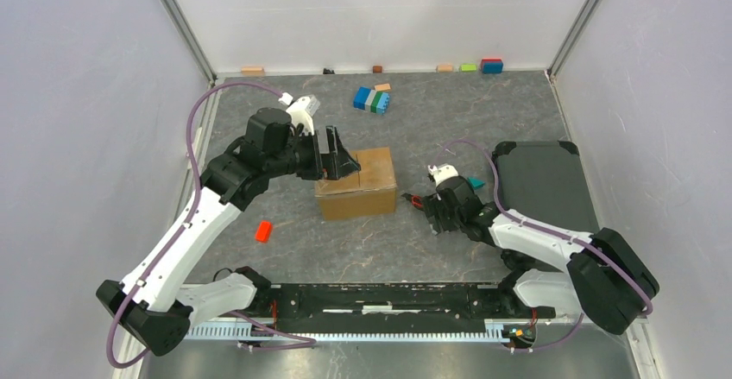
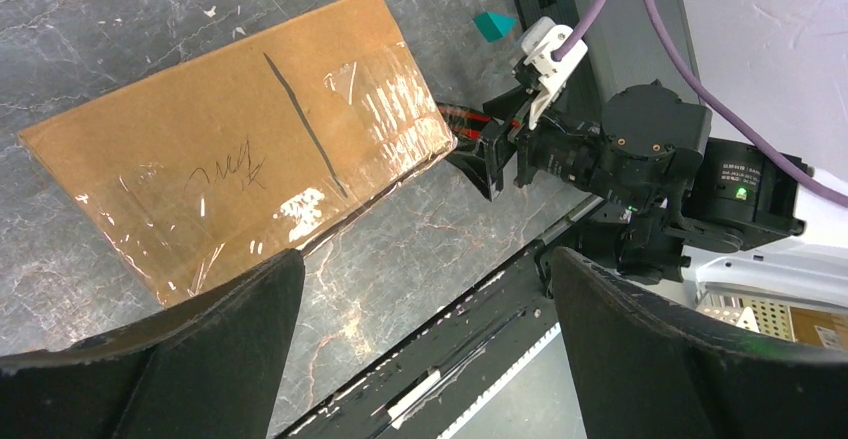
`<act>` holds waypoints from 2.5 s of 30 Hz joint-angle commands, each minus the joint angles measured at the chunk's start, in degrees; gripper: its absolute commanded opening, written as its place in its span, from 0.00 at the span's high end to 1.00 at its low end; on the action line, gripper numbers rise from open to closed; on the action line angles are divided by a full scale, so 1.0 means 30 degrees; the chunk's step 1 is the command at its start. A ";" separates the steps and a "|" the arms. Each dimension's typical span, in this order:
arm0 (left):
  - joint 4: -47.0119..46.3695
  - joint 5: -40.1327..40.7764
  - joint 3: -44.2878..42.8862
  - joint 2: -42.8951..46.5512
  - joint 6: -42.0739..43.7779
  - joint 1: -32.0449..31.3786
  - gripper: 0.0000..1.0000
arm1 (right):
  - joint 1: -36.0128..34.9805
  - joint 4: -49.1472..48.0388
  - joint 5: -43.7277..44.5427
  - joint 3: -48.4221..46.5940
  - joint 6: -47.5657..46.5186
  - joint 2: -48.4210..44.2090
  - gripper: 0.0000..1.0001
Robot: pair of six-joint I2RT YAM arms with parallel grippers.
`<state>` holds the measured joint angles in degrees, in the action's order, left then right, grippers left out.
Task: Unpack the express box
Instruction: Pick up the knife from the center of the board.
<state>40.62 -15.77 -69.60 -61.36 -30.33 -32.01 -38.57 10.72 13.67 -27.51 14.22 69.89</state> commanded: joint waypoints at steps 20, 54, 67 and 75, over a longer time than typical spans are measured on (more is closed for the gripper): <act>-0.2732 -0.1175 -0.0588 -0.1991 -0.3384 -0.0114 0.05 | -0.0502 0.0756 0.1896 -0.0259 0.1879 -0.1426 1.00; -0.9793 -0.1835 -0.0778 -0.6499 -0.8516 -0.1327 0.25 | -0.4817 0.5076 0.3372 -1.1290 0.1555 -0.2810 1.00; -1.1158 -0.2617 -0.0117 -0.6826 -0.9620 -0.1314 0.52 | -0.4835 0.5041 0.3180 -1.2097 0.1358 -0.2498 1.00; -1.2105 -0.2859 -0.0104 -0.6804 -1.0599 -0.1109 0.95 | -0.4840 0.4616 0.3033 -1.2642 0.1509 -0.2356 0.76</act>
<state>8.32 -22.52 -69.78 -81.93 -58.37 -35.35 -52.75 27.94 22.79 -61.82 19.16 62.52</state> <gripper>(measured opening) 0.182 0.469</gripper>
